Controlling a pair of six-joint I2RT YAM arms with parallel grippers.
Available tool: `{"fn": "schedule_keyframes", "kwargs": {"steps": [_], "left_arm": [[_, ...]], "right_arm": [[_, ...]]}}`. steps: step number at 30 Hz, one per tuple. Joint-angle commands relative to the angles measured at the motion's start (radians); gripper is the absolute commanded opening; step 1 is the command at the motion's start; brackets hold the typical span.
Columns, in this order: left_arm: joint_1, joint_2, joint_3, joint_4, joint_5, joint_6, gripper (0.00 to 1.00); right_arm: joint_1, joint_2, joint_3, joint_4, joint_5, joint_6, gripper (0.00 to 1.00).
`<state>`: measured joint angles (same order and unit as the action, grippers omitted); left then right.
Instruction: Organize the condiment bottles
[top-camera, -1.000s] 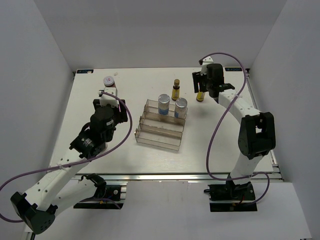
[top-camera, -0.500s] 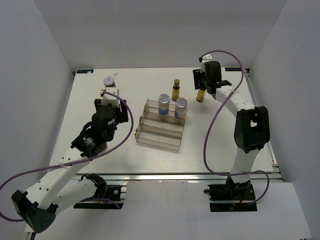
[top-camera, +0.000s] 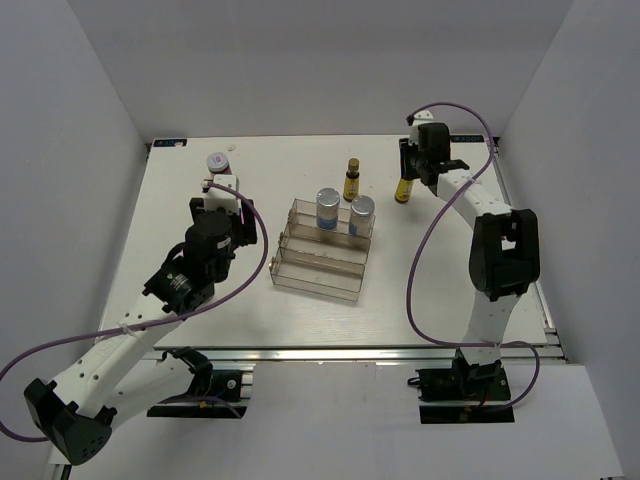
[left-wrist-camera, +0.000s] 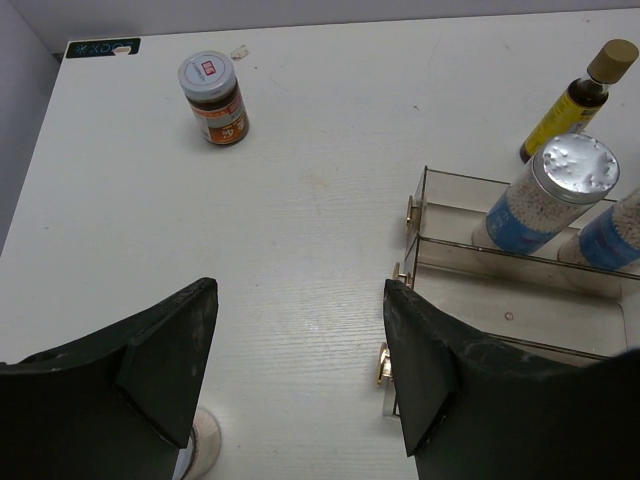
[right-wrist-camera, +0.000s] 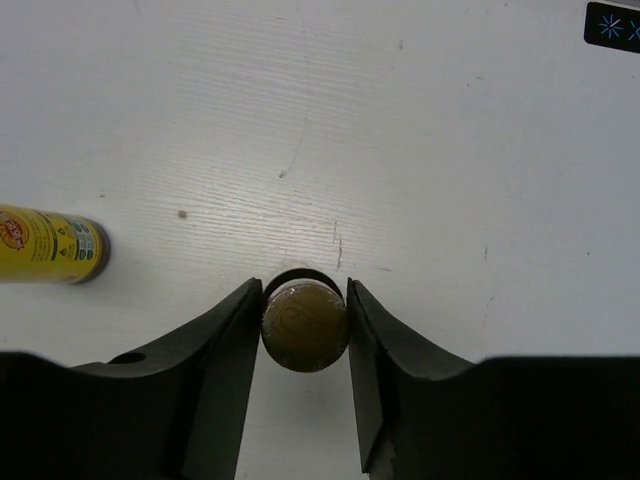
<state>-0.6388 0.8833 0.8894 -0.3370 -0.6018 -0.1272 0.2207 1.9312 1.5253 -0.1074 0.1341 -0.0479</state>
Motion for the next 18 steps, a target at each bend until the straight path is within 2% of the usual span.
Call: {"fn": "schedule_keyframes", "kwargs": {"steps": [1, 4, 6, 7, 8, 9, 10, 18], "left_arm": [[0.001, -0.003, -0.012, 0.0, -0.016, 0.009, 0.77], [-0.001, -0.003, -0.012, 0.0, -0.019, 0.009, 0.77], [-0.001, -0.003, -0.012, 0.001, -0.019, 0.009, 0.77], [0.001, -0.003, -0.012, 0.0, -0.018, 0.009, 0.77], [0.001, -0.003, -0.012, 0.0, -0.021, 0.011, 0.77], [-0.001, -0.003, -0.013, 0.0, -0.021, 0.011, 0.77], [-0.001, -0.003, -0.014, 0.0, -0.021, 0.011, 0.77], [-0.001, -0.007, -0.012, 0.0, -0.015, 0.011, 0.77]], "right_arm": [[-0.011, 0.009, 0.044, 0.02, -0.036, 0.017, 0.44], [-0.015, 0.009, 0.036, 0.014, -0.048, 0.019, 0.42], [-0.021, 0.006, 0.027, 0.015, -0.053, 0.017, 0.32], [-0.023, 0.003, 0.023, 0.017, -0.054, 0.017, 0.26], [-0.026, -0.004, 0.021, 0.018, -0.057, 0.014, 0.11], [-0.03, -0.009, 0.021, 0.015, -0.059, 0.005, 0.03], [-0.034, -0.017, 0.021, 0.015, -0.068, -0.001, 0.0], [-0.038, -0.239, -0.042, -0.001, -0.139, -0.136, 0.0]]}}
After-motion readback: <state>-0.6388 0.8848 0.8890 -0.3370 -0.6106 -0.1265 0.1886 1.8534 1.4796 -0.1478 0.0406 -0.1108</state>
